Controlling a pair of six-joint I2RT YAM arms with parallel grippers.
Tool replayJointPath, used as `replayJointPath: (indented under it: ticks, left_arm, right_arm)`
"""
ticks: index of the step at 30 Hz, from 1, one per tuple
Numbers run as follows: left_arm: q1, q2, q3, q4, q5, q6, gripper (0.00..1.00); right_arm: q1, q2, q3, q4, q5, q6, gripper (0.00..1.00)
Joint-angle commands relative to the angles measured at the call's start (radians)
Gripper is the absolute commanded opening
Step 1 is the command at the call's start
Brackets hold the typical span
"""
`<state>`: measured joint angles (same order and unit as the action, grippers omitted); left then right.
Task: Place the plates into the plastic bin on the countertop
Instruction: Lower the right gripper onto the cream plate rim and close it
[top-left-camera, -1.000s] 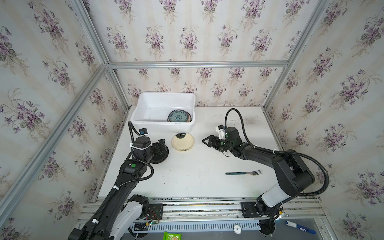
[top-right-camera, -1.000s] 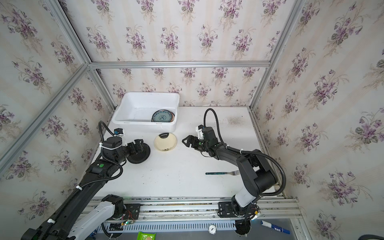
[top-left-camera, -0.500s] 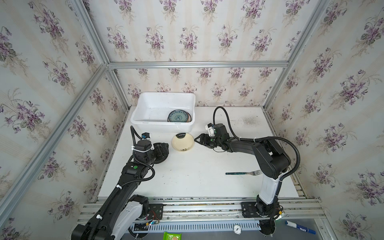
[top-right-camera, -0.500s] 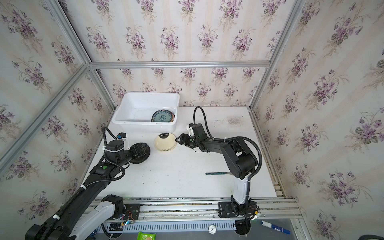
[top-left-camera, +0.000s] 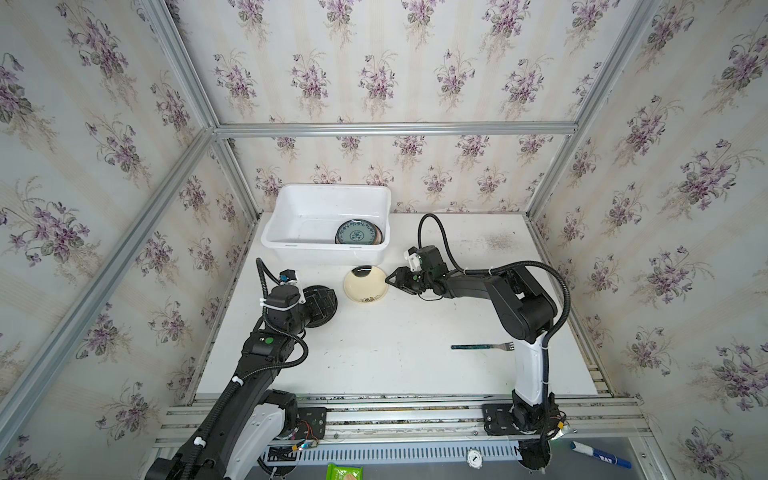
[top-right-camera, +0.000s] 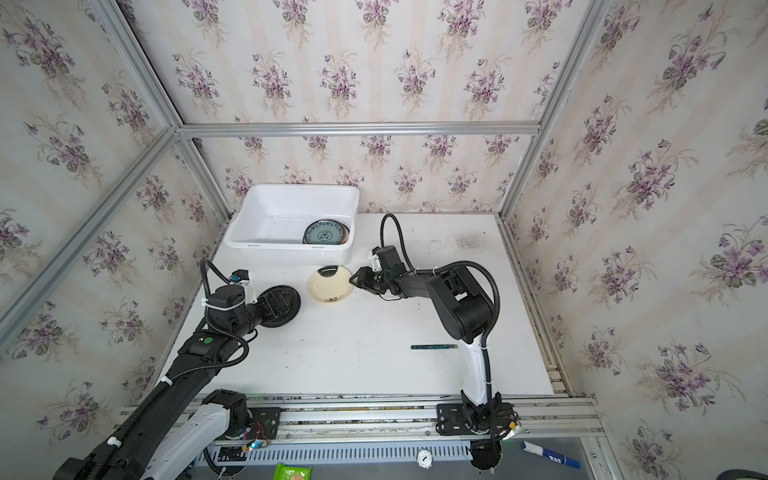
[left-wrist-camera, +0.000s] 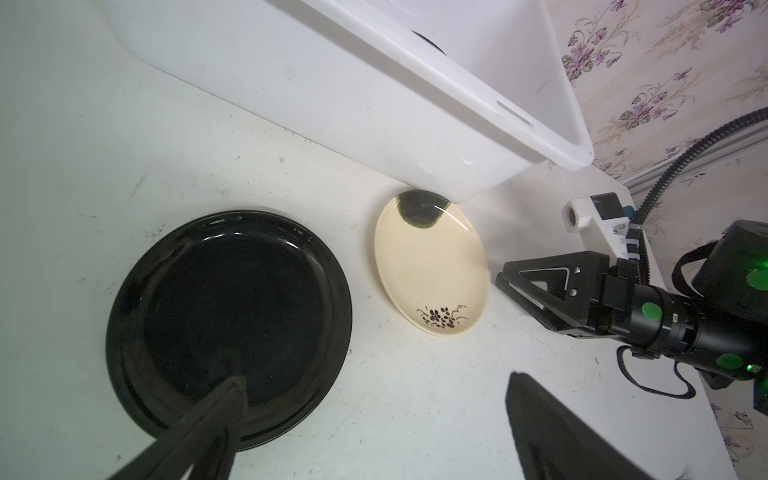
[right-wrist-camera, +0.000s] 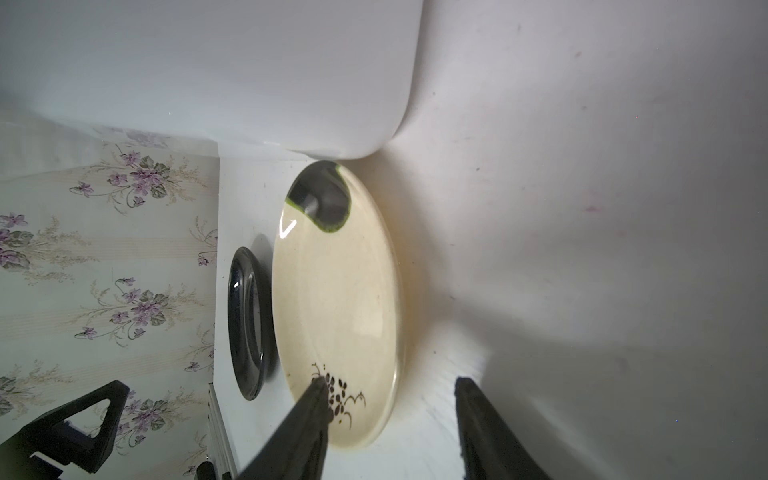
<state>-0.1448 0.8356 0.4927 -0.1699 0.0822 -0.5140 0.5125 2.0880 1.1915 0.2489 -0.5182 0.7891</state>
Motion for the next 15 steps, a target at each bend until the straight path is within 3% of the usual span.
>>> replayJointPath:
  ticks: [1,15]
  left_arm:
    - [0.008,0.012,-0.005,0.032,-0.003,-0.009,0.99]
    - [0.028,0.043,-0.034,0.066,0.003,-0.017,1.00]
  right_arm:
    - [0.007,0.013,0.030,0.012,-0.016,0.012,0.50]
    - [0.056,0.075,0.071,0.012,0.012,0.045,0.39]
